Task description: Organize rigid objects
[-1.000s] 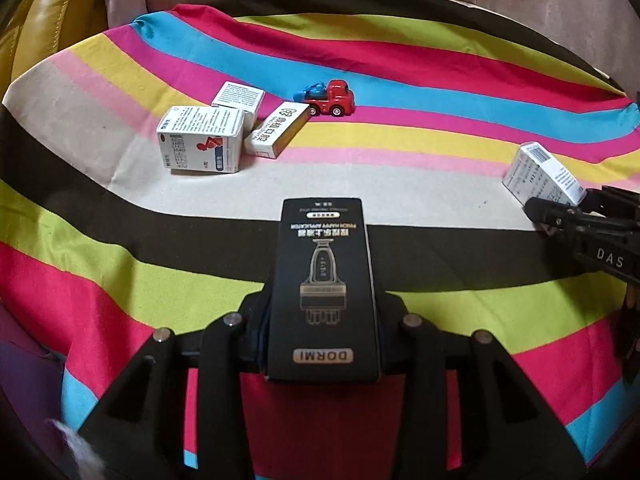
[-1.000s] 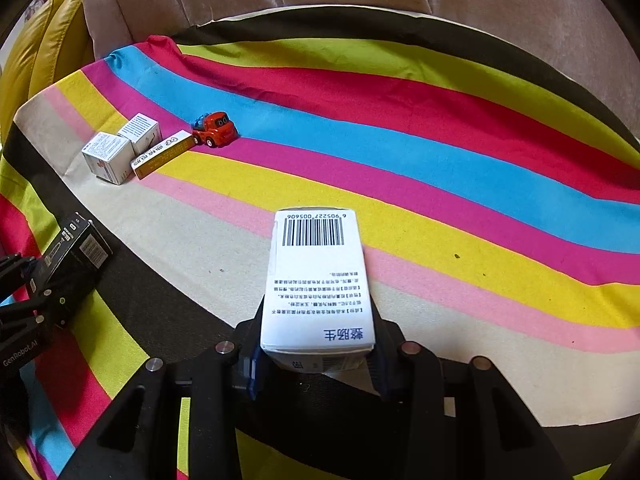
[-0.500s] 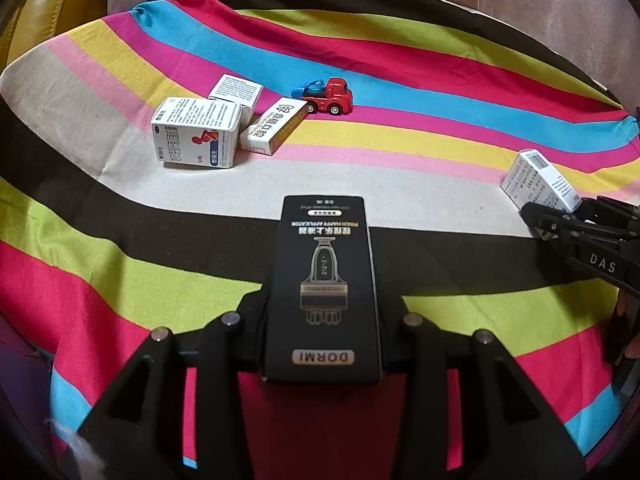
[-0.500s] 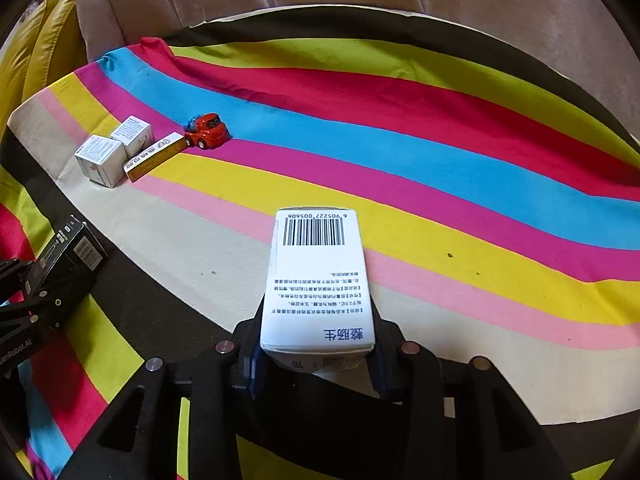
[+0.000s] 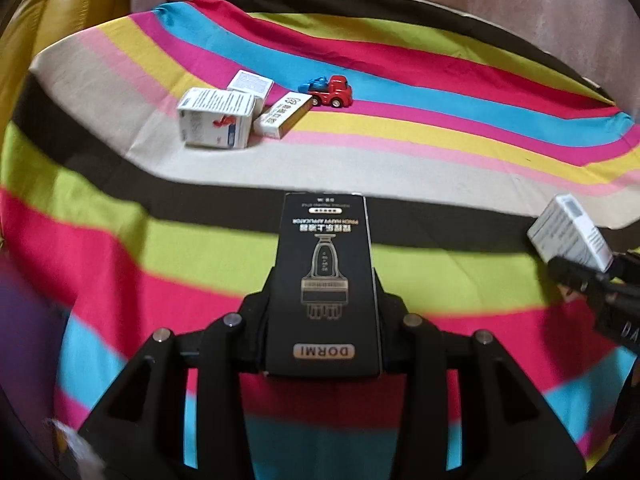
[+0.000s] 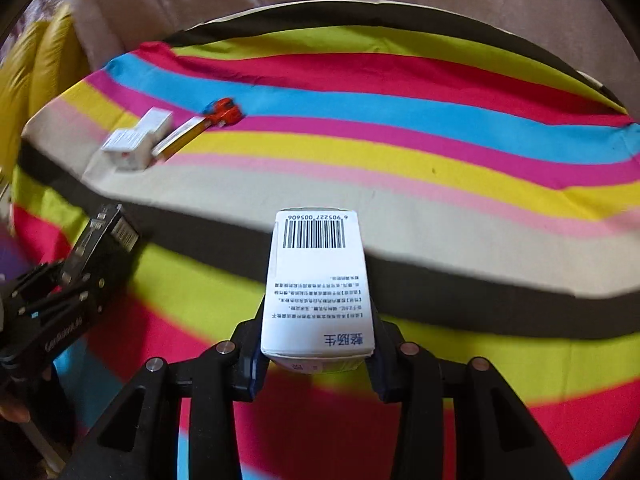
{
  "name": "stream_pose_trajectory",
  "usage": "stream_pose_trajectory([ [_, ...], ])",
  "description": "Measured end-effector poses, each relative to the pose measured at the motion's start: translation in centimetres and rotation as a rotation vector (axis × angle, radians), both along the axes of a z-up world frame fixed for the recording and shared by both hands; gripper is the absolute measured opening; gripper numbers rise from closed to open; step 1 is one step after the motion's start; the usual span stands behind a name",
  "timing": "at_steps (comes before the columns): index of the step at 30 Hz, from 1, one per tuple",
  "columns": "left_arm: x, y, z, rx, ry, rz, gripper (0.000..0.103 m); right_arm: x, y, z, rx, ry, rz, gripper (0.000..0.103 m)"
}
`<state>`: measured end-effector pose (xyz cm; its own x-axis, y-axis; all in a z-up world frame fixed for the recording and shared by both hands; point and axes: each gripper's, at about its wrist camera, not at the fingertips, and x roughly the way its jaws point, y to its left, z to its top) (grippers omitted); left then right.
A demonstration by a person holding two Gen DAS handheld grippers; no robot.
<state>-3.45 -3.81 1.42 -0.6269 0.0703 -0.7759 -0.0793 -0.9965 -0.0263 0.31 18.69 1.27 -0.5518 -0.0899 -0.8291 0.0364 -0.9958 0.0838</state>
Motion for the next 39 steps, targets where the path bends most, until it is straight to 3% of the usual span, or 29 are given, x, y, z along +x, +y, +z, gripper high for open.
stream_pose_trajectory([
  [7, 6.1, 0.4, 1.2, 0.022, 0.029, -0.044, 0.043, 5.4, -1.0, 1.3, -0.032, 0.034, -0.008, 0.041],
  [15, 10.2, -0.2, 1.8, 0.013, 0.04, -0.075, 0.043, 9.6, -2.3, 2.5, -0.016, 0.065, 0.008, 0.041],
  [32, 15.9, -1.6, 6.2, -0.007, 0.103, -0.099, 0.043, 14.4, -3.0, 5.6, 0.005, 0.114, 0.029, 0.041],
  [39, 17.2, -2.9, 8.4, -0.014, 0.133, -0.058, 0.043, 15.2, -4.8, 7.8, 0.002, 0.158, 0.068, 0.041],
])
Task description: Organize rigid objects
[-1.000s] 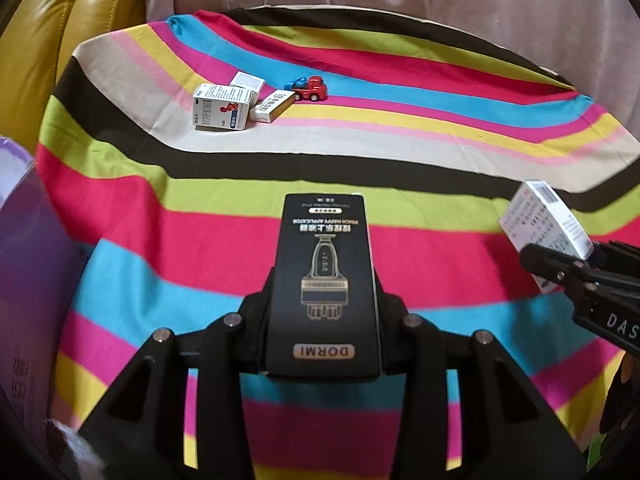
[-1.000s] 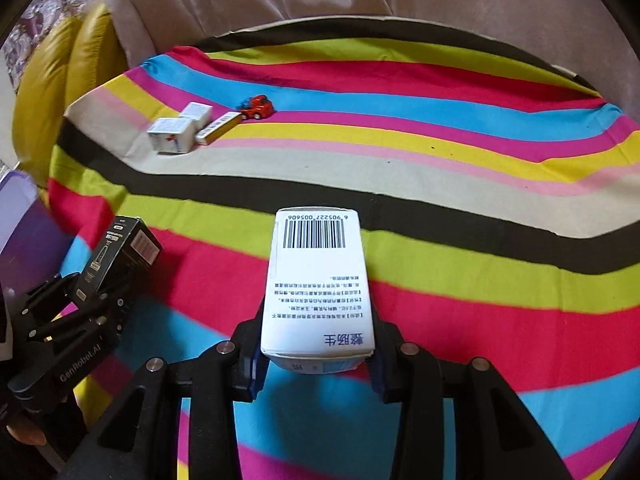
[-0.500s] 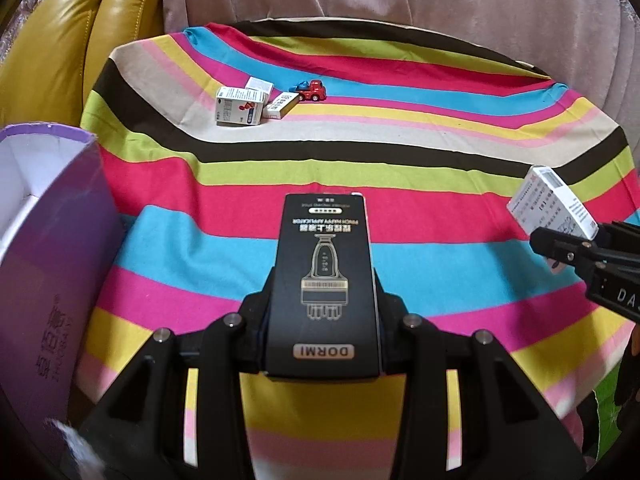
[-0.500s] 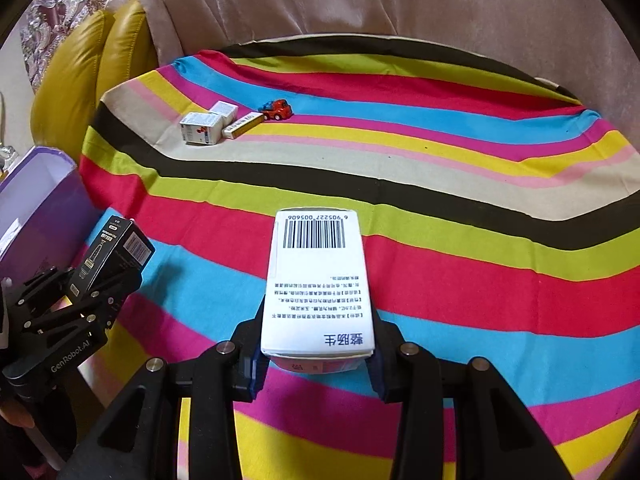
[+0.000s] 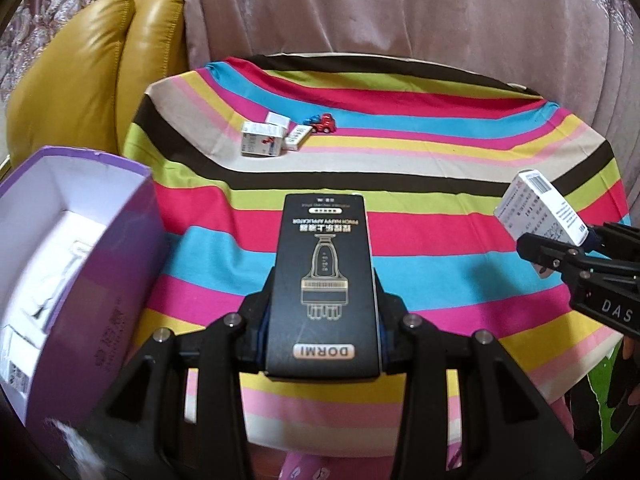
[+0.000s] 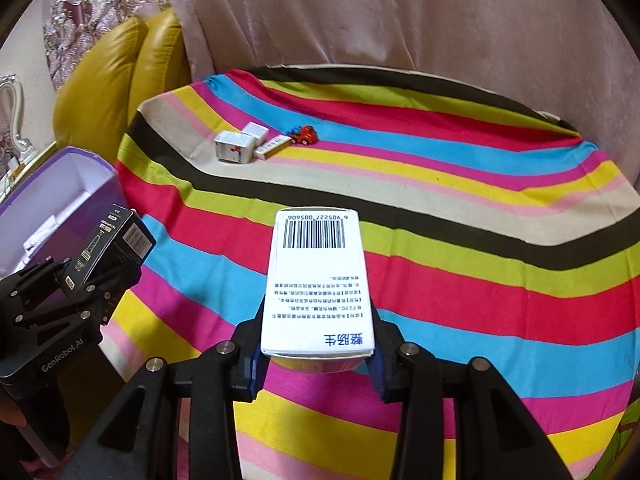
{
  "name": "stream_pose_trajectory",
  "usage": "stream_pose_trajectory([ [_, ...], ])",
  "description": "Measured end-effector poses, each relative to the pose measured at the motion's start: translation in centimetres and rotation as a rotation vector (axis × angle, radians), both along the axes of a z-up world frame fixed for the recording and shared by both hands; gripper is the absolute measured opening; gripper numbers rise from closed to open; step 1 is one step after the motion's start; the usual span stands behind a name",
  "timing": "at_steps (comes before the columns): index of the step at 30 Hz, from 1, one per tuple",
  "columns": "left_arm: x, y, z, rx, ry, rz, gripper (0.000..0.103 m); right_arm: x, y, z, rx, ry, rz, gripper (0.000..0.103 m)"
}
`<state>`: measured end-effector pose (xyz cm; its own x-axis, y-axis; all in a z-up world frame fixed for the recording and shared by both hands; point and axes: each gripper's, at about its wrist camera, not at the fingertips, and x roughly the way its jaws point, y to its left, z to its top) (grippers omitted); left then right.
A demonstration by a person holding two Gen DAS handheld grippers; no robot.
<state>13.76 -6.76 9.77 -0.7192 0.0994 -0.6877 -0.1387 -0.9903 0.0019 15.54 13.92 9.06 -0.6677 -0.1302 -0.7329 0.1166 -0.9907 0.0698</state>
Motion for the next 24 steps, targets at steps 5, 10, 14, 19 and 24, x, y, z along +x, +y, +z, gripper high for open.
stream_pose_trajectory([
  [5, 0.6, -1.4, 0.9, 0.009, 0.004, 0.027, 0.043, 0.3, -1.3, 1.0, 0.01, 0.027, 0.025, 0.041],
  [10, 1.4, -3.1, 2.4, 0.027, 0.027, 0.056, 0.043, 0.4, -3.3, 2.0, 0.001, 0.039, 0.068, 0.041],
  [14, 2.0, -4.4, 4.1, 0.037, 0.07, 0.093, 0.043, 0.2, -5.4, 2.9, -0.014, 0.05, 0.121, 0.041],
  [19, 2.5, -6.9, 5.8, 0.053, 0.109, 0.145, 0.043, 0.1, -9.2, 4.5, 0.002, 0.099, 0.21, 0.041],
  [24, 2.8, -8.9, 5.9, 0.062, 0.103, 0.181, 0.043, 0.0, -12.2, 5.0, 0.004, 0.116, 0.271, 0.041],
])
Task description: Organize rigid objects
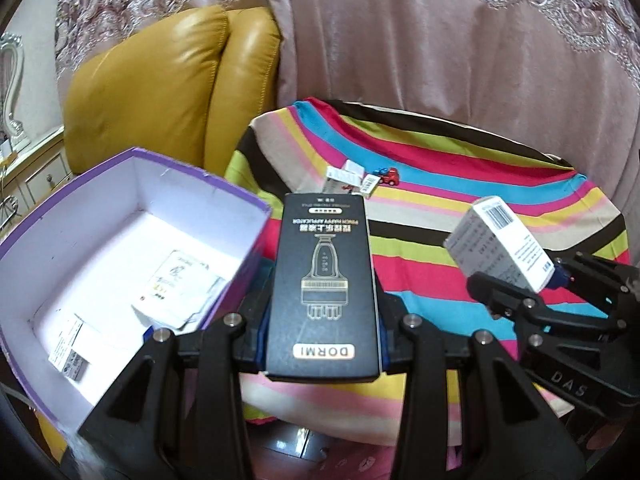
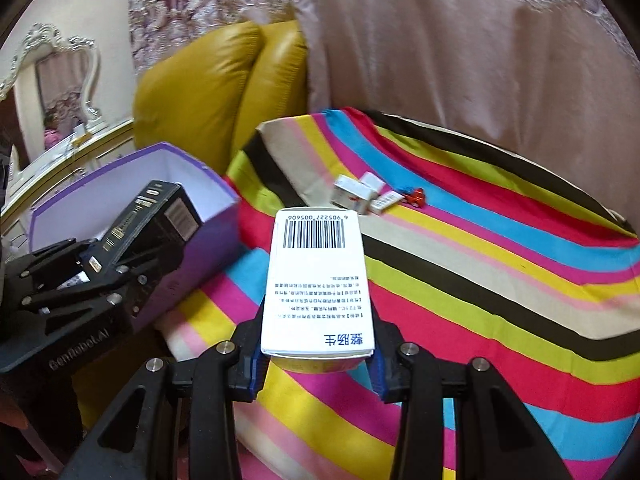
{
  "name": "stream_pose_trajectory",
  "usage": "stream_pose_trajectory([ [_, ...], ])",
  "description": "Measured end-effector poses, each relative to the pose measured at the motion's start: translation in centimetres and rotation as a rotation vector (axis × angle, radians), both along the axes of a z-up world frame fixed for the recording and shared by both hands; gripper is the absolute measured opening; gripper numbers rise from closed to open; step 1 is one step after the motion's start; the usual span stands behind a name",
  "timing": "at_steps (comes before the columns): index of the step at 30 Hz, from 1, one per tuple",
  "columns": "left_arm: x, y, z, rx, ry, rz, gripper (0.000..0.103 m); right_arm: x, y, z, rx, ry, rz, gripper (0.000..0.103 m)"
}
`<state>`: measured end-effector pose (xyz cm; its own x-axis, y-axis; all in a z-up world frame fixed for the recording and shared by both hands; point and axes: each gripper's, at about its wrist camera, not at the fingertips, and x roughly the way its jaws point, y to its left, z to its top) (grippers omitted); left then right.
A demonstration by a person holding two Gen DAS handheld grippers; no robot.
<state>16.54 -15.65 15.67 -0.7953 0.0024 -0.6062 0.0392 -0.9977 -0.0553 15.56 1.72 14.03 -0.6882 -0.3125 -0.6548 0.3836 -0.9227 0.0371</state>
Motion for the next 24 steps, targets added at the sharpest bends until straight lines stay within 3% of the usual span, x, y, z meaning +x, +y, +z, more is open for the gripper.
stream_pose_trajectory([
  [10, 1.6, -7.3, 2.9, 0.031, 0.064, 0.185, 0.043, -0.5, -8.8, 1.3, 0.047, 0.028, 0.194, 0.041],
  [15, 2.8, -11.3, 4.0, 0.041, 0.096, 0.286, 0.043, 0.0, -14.1, 2.5, 0.082, 0.09, 0.302, 0.041],
  [24, 3.2, -17.0, 4.5, 0.021, 0.066, 0.421, 0.043, -2.7, -20.4, 3.5, 0.066, 0.054, 0.411, 0.041],
])
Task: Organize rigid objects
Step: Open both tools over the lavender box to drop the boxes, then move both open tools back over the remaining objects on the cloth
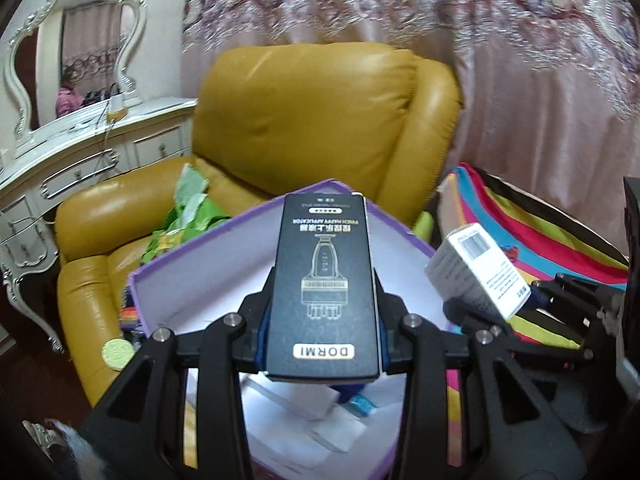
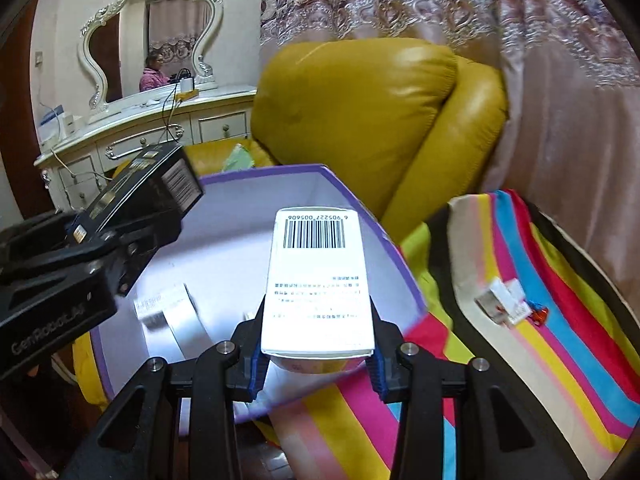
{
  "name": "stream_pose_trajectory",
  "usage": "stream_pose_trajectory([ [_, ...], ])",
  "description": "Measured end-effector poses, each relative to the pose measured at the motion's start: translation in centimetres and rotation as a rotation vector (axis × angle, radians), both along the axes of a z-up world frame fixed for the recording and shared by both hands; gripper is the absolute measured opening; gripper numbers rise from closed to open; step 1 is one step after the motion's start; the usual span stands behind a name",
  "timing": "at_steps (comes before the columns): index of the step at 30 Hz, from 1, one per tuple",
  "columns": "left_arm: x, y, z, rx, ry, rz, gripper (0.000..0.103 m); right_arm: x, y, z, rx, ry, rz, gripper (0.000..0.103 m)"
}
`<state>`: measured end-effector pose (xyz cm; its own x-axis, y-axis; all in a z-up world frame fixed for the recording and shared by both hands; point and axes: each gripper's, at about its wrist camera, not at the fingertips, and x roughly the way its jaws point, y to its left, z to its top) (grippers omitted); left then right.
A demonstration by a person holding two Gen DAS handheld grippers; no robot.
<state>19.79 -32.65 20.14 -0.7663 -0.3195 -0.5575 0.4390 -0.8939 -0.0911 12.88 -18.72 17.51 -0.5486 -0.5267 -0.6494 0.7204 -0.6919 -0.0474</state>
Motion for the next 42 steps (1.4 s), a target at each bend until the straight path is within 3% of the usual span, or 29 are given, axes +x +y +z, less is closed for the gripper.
stream_pose_trajectory([
  [5, -0.2, -2.1, 0.2, 0.003, -0.031, 0.057, 0.044, -2.1, -2.9, 0.5, -0.03, -0.047, 0.051, 0.042],
  [6, -0.1, -2.6, 0.2, 0.018, -0.032, 0.072, 0.052, -2.5, -3.5, 0.6, -0.044, -0.058, 0.068, 0.042],
  [7, 0.0, -2.9, 0.3, 0.03, -0.024, 0.087, 0.072, -2.8, -3.8, 0.7, -0.064, -0.068, 0.071, 0.043],
  [9, 0.8, -3.5, 0.5, 0.047, 0.03, 0.122, 0.095, -3.3, -3.7, 1.0, -0.102, -0.091, 0.056, 0.052],
  [10, 1.6, -3.4, 0.7, 0.042, 0.072, 0.145, 0.096, -3.6, -3.2, 1.2, -0.146, -0.111, 0.048, 0.055],
  [12, 2.1, -2.7, 1.0, 0.019, 0.104, 0.138, 0.097, -4.0, -1.7, 1.4, -0.238, -0.14, 0.05, 0.067],
  [18, 0.8, 2.1, 0.6, -0.003, 0.113, -0.021, 0.097, -4.4, 4.1, 0.3, -0.308, -0.138, -0.024, 0.07],
  [21, -0.2, 6.1, -0.1, -0.015, 0.112, -0.149, 0.097, -4.9, 7.8, -1.8, -0.276, -0.154, -0.095, 0.07],
  [24, -2.3, 11.9, -1.6, -0.082, 0.064, -0.305, 0.097, -5.3, 11.9, -4.8, -0.205, -0.171, -0.186, 0.07],
  [27, -4.4, 16.6, -3.7, -0.13, 0.024, -0.414, 0.097, -5.9, 16.1, -7.5, -0.141, -0.173, -0.27, 0.07],
  [30, -7.5, 19.7, -5.5, -0.12, -0.021, -0.484, 0.097, -6.9, 20.7, -10.0, -0.1, -0.195, -0.361, 0.07],
  [33, -10.9, 21.7, -7.8, -0.097, -0.063, -0.512, 0.097, -8.4, 24.9, -12.2, -0.075, -0.224, -0.452, 0.07],
  [38, -16.7, 22.7, -13.0, -0.022, -0.19, -0.467, 0.097, -10.6, 29.5, -14.8, -0.071, -0.279, -0.526, 0.07],
  [42, -20.5, 23.1, -15.9, -0.072, -0.228, -0.386, 0.097, -13.4, 31.6, -16.6, -0.062, -0.321, -0.564, 0.07],
])
